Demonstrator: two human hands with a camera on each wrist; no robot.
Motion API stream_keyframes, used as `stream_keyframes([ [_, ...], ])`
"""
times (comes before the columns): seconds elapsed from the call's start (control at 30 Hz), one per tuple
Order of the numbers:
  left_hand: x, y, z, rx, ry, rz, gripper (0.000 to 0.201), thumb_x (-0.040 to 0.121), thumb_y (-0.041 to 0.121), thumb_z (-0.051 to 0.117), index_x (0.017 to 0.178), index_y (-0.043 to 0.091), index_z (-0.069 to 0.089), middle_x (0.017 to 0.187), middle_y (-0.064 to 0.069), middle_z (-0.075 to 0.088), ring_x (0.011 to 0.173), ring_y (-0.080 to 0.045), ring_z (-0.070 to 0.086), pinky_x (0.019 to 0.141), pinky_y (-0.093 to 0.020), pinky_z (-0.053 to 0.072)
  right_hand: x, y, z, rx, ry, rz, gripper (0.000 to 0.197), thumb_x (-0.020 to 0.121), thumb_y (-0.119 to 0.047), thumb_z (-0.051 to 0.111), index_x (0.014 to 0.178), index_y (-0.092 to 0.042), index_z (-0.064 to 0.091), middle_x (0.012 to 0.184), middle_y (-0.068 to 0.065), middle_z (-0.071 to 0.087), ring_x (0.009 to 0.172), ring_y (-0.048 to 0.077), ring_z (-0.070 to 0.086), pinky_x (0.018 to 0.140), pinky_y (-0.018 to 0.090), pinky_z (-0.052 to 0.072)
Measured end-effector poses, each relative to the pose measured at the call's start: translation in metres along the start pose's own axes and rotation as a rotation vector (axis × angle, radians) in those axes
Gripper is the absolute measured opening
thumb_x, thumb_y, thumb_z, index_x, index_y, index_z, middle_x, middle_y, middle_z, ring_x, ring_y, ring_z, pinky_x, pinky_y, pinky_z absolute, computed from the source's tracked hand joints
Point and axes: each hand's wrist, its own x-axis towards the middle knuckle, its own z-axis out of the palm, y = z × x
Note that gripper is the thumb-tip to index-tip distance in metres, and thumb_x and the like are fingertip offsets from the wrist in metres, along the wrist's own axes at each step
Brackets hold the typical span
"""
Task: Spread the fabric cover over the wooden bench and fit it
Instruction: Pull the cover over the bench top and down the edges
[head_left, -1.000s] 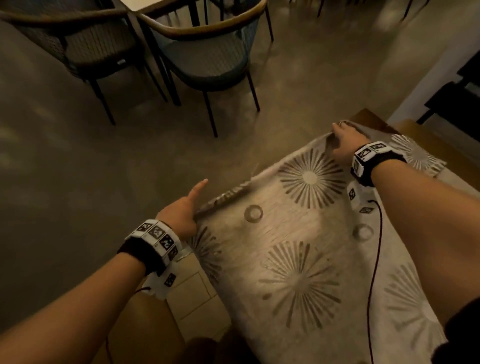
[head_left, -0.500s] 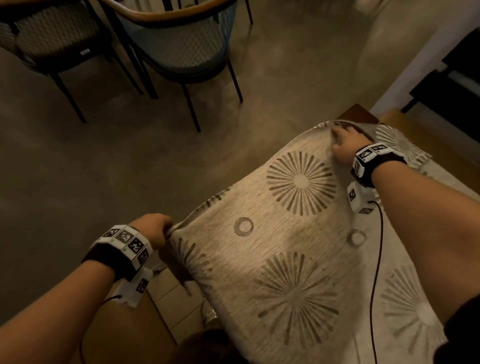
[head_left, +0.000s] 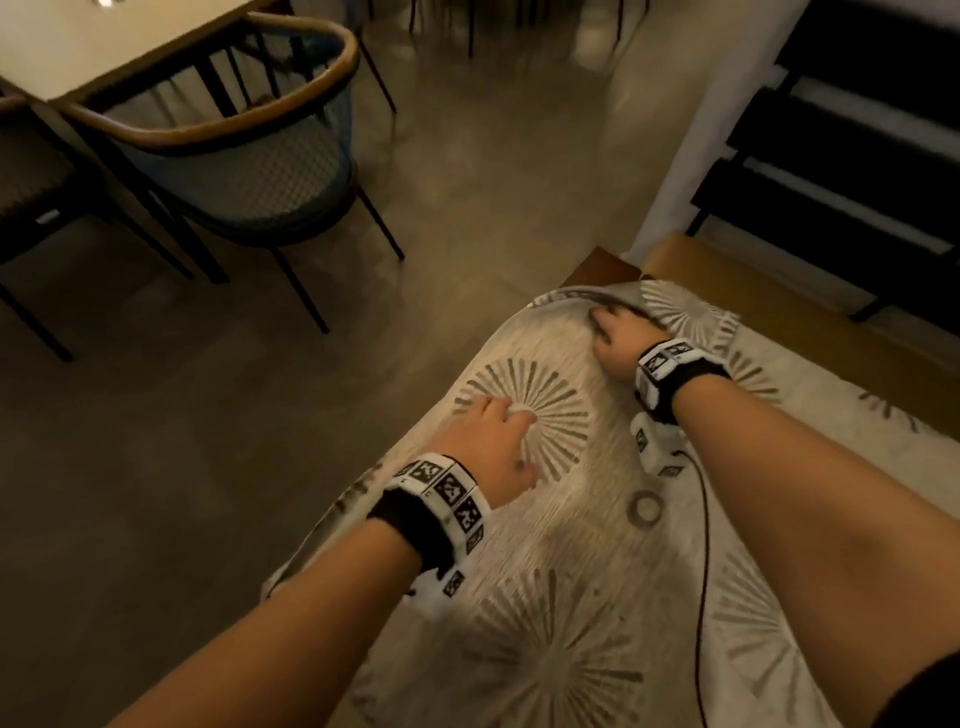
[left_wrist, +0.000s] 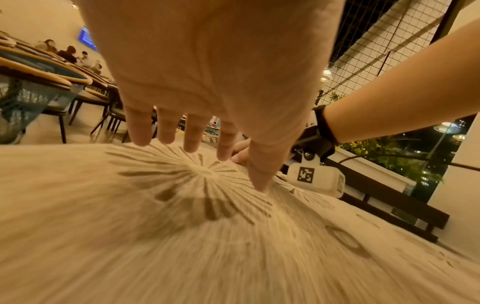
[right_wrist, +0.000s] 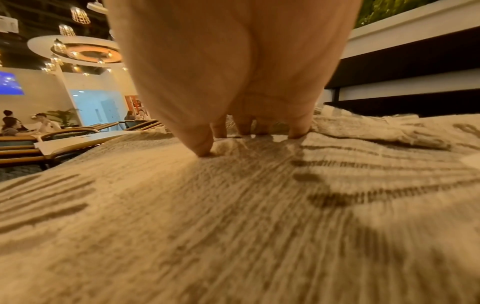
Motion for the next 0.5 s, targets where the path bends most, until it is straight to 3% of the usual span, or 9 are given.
stream_keyframes([
  [0.17, 0.041, 0.007, -0.014, 0.012, -0.048, -0.033, 0.068, 0.087, 0.039, 0.057, 0.146, 0.023, 0.028, 0.158, -0.011, 0.016, 0.146, -0.031, 0.011, 0.117, -0.046, 0.021, 0.002, 0.003, 0.000, -0.024, -0.057, -0.034, 0.050, 0.096, -0.028, 0.042, 0.145, -0.016, 0.036, 0.151, 0.014, 0.034, 0.135, 0.034, 0.036, 0.113, 0.041, 0.030],
  [0.27, 0.075, 0.007, -0.026, -0.040, 0.057, -0.024, 0.062, 0.087, 0.035, 0.058, 0.143, 0.025, 0.034, 0.154, -0.008, 0.024, 0.142, -0.028, 0.021, 0.112, -0.046, 0.030, 0.006, 0.008, -0.012, -0.062, 0.011, -0.089, 0.035, 0.092, -0.027, 0.050, 0.125, -0.021, 0.060, 0.129, 0.008, 0.058, 0.117, 0.030, 0.054, 0.097, 0.037, 0.046],
  [0.33, 0.103, 0.003, -0.036, -0.157, 0.182, -0.095, 0.064, 0.085, 0.030, 0.060, 0.142, 0.024, 0.032, 0.148, -0.005, 0.033, 0.135, -0.027, 0.033, 0.106, -0.047, 0.037, 0.010, 0.015, -0.019, -0.181, 0.193, -0.092, 0.027, 0.090, -0.025, 0.052, 0.113, -0.020, 0.065, 0.118, 0.007, 0.061, 0.107, 0.029, 0.057, 0.086, 0.037, 0.049],
  [0.4, 0.135, -0.004, -0.049, -0.229, 0.192, -0.203, 0.070, 0.083, 0.030, 0.064, 0.143, 0.020, 0.029, 0.144, -0.007, 0.039, 0.130, -0.030, 0.041, 0.102, -0.046, 0.041, 0.014, 0.027, -0.023, -0.225, 0.309, -0.011, 0.037, 0.087, -0.026, 0.058, 0.123, -0.019, 0.053, 0.125, 0.009, 0.051, 0.112, 0.030, 0.051, 0.087, 0.042, 0.048],
  [0.5, 0.177, -0.014, -0.063, -0.225, 0.042, -0.222, 0.054, 0.085, 0.035, 0.062, 0.131, 0.015, 0.044, 0.126, -0.008, 0.056, 0.110, -0.028, 0.056, 0.084, -0.036, 0.046, 0.022, 0.046, -0.023, -0.129, 0.212, 0.153, 0.075, 0.082, -0.033, 0.066, 0.145, -0.027, 0.027, 0.147, 0.009, 0.033, 0.128, 0.033, 0.041, 0.100, 0.048, 0.040],
])
